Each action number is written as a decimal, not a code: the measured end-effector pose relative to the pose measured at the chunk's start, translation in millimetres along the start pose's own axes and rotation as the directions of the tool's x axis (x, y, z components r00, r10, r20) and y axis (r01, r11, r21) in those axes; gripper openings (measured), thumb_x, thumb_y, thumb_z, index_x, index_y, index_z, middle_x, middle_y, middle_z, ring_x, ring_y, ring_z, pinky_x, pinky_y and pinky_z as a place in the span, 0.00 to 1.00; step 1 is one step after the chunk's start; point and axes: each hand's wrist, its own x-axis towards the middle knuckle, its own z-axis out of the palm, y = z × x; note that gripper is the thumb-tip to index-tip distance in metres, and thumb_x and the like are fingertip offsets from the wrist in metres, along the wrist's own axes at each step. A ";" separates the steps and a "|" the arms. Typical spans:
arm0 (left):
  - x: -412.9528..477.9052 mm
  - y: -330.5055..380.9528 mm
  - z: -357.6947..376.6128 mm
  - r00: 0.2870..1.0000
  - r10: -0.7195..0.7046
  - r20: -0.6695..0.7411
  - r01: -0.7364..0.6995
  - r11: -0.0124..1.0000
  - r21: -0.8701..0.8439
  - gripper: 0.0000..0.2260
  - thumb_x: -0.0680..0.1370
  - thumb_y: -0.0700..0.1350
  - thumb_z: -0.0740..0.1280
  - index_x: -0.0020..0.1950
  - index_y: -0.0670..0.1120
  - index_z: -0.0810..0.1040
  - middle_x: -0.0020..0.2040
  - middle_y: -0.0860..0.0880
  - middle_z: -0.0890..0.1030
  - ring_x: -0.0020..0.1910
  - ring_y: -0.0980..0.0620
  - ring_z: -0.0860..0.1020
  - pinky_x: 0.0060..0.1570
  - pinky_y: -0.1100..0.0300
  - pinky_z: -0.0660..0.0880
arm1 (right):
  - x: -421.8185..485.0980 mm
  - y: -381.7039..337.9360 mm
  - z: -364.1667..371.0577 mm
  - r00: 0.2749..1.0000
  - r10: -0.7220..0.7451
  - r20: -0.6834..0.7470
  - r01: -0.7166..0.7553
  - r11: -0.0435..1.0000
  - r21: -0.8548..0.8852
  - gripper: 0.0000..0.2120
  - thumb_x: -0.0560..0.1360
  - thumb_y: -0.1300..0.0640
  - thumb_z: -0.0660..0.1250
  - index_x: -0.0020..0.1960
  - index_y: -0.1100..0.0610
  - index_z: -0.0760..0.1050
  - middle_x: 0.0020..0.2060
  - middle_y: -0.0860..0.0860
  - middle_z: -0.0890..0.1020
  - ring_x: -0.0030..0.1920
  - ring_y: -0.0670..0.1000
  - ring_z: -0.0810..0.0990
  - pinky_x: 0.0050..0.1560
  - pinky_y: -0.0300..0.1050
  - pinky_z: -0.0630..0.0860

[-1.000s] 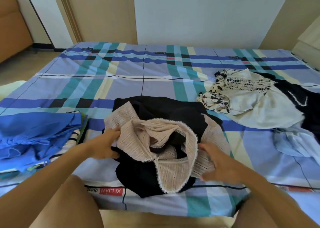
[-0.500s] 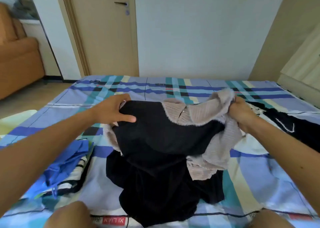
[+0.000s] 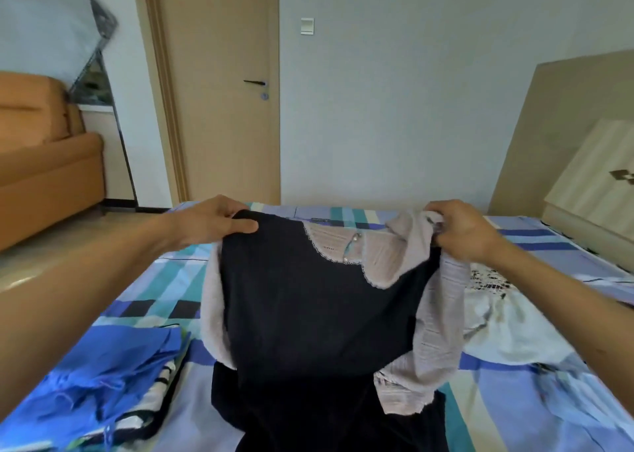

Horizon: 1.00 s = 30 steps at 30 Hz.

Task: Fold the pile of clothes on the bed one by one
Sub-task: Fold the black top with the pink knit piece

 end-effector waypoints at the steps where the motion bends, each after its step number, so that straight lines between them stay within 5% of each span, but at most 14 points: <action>1: -4.1 -5.8 8.4 0.999 0.032 -0.036 -0.035 0.996 -0.080 0.16 0.75 0.49 0.73 0.39 0.38 0.75 0.37 0.44 0.73 0.38 0.48 0.72 0.42 0.57 0.67 | -10.7 0.4 13.1 0.992 0.070 -0.101 -0.057 0.990 0.126 0.19 0.67 0.73 0.67 0.32 0.49 0.70 0.30 0.50 0.76 0.36 0.54 0.76 0.32 0.38 0.67; 3: -10.6 -17.6 26.4 0.992 0.073 -0.106 -0.091 0.981 -0.170 0.14 0.71 0.44 0.73 0.35 0.44 0.68 0.34 0.46 0.65 0.36 0.50 0.65 0.37 0.59 0.61 | -36.5 16.3 55.3 0.934 0.310 -0.178 -0.253 0.925 0.285 0.19 0.70 0.72 0.65 0.28 0.53 0.67 0.25 0.49 0.72 0.30 0.51 0.71 0.27 0.40 0.63; 5: -13.7 -23.8 41.2 0.993 0.107 -0.052 -0.114 0.982 -0.152 0.15 0.69 0.40 0.71 0.32 0.51 0.65 0.33 0.50 0.63 0.34 0.54 0.63 0.35 0.61 0.60 | -63.2 35.1 104.6 0.864 0.502 0.028 -0.443 0.735 0.513 0.15 0.74 0.70 0.63 0.32 0.57 0.71 0.28 0.53 0.76 0.34 0.54 0.75 0.32 0.44 0.70; 7: -9.7 -31.2 45.2 0.994 0.107 0.023 -0.107 0.994 0.020 0.18 0.68 0.36 0.71 0.34 0.52 0.64 0.34 0.50 0.65 0.34 0.55 0.64 0.37 0.59 0.62 | -66.9 60.9 149.0 0.773 0.580 0.255 -0.592 0.517 0.619 0.08 0.76 0.64 0.61 0.46 0.62 0.78 0.42 0.60 0.83 0.47 0.60 0.81 0.48 0.56 0.81; 8: -7.6 -34.1 44.5 0.997 0.061 0.048 -0.068 0.987 0.148 0.17 0.68 0.34 0.71 0.36 0.52 0.65 0.36 0.49 0.67 0.35 0.54 0.66 0.38 0.58 0.64 | -57.6 78.2 164.1 0.762 0.574 0.300 -0.616 0.497 0.611 0.13 0.76 0.58 0.61 0.55 0.62 0.78 0.50 0.62 0.83 0.52 0.62 0.82 0.54 0.62 0.81; 10: -3.2 -35.2 39.4 0.989 -0.086 0.117 0.043 0.942 0.332 0.17 0.69 0.33 0.69 0.48 0.52 0.72 0.43 0.48 0.74 0.39 0.53 0.71 0.40 0.60 0.69 | -31.7 69.0 145.5 0.802 0.499 0.330 -0.580 0.514 0.632 0.17 0.75 0.53 0.63 0.60 0.59 0.78 0.53 0.63 0.84 0.52 0.64 0.83 0.56 0.66 0.80; 12: 0.9 -23.3 29.4 0.961 -0.226 0.157 0.126 0.869 0.479 0.18 0.73 0.35 0.69 0.60 0.49 0.74 0.50 0.46 0.78 0.43 0.52 0.75 0.40 0.63 0.72 | -10.4 21.9 86.6 0.886 0.342 0.313 -0.461 0.580 0.671 0.13 0.75 0.58 0.71 0.58 0.59 0.78 0.51 0.61 0.85 0.51 0.61 0.85 0.54 0.60 0.82; 15: 5.8 -0.6 -0.4 0.968 -0.248 0.042 0.173 0.778 0.604 0.05 0.74 0.40 0.68 0.49 0.45 0.77 0.45 0.50 0.77 0.43 0.50 0.76 0.34 0.65 0.68 | 22.9 -14.5 4.0 0.936 0.006 0.351 -0.177 0.872 0.457 0.24 0.66 0.62 0.80 0.58 0.56 0.75 0.50 0.53 0.84 0.52 0.52 0.83 0.54 0.46 0.79; 17: 7.3 -3.8 -26.1 0.972 -0.219 -0.087 0.233 0.836 0.496 0.04 0.66 0.42 0.64 0.39 0.46 0.76 0.38 0.49 0.77 0.41 0.44 0.80 0.35 0.61 0.70 | 34.2 -20.3 -18.5 0.948 0.009 0.318 -0.040 0.995 0.090 0.23 0.64 0.62 0.80 0.54 0.54 0.74 0.47 0.48 0.81 0.51 0.51 0.80 0.50 0.44 0.74; 19: 8.8 -15.3 -42.8 0.971 -0.194 -0.139 0.232 0.906 0.354 0.12 0.59 0.43 0.59 0.38 0.47 0.78 0.35 0.48 0.79 0.42 0.41 0.81 0.40 0.54 0.73 | 34.6 -5.8 -13.4 0.981 0.101 0.163 -0.091 0.994 -0.068 0.14 0.67 0.61 0.78 0.46 0.52 0.75 0.44 0.48 0.81 0.48 0.53 0.80 0.43 0.42 0.70; 22: -4.0 -13.9 -29.6 0.964 -0.198 -0.180 0.228 0.959 0.168 0.15 0.61 0.42 0.59 0.43 0.46 0.80 0.38 0.50 0.78 0.43 0.48 0.77 0.46 0.57 0.71 | 16.1 4.4 19.1 0.978 0.206 -0.012 -0.196 0.946 0.257 0.04 0.73 0.64 0.71 0.42 0.56 0.81 0.41 0.52 0.85 0.47 0.54 0.83 0.46 0.46 0.78; 25: -14.3 -17.2 -5.9 0.959 -0.242 -0.150 0.236 0.970 -0.054 0.15 0.70 0.35 0.64 0.55 0.41 0.81 0.48 0.47 0.82 0.47 0.52 0.77 0.46 0.63 0.71 | -0.5 4.3 57.6 0.943 0.330 0.033 -0.289 0.770 0.569 0.10 0.77 0.66 0.65 0.51 0.53 0.80 0.50 0.53 0.85 0.52 0.54 0.83 0.60 0.56 0.78; 28: -25.6 -37.7 0.5 0.978 -0.204 -0.042 0.195 0.969 -0.152 0.20 0.67 0.46 0.72 0.59 0.47 0.80 0.54 0.49 0.85 0.54 0.52 0.82 0.57 0.58 0.75 | -11.0 7.7 75.7 0.939 0.231 0.254 -0.340 0.718 0.607 0.11 0.78 0.59 0.69 0.58 0.50 0.75 0.53 0.52 0.85 0.53 0.52 0.84 0.60 0.53 0.78; 30: -29.2 -57.5 -6.8 0.986 -0.168 0.005 0.167 0.985 0.046 0.24 0.66 0.50 0.75 0.60 0.49 0.78 0.55 0.51 0.84 0.55 0.54 0.81 0.61 0.54 0.76 | -14.2 16.3 70.2 0.923 0.051 0.381 -0.234 0.860 0.453 0.25 0.71 0.48 0.77 0.64 0.44 0.69 0.55 0.48 0.82 0.54 0.49 0.82 0.58 0.46 0.77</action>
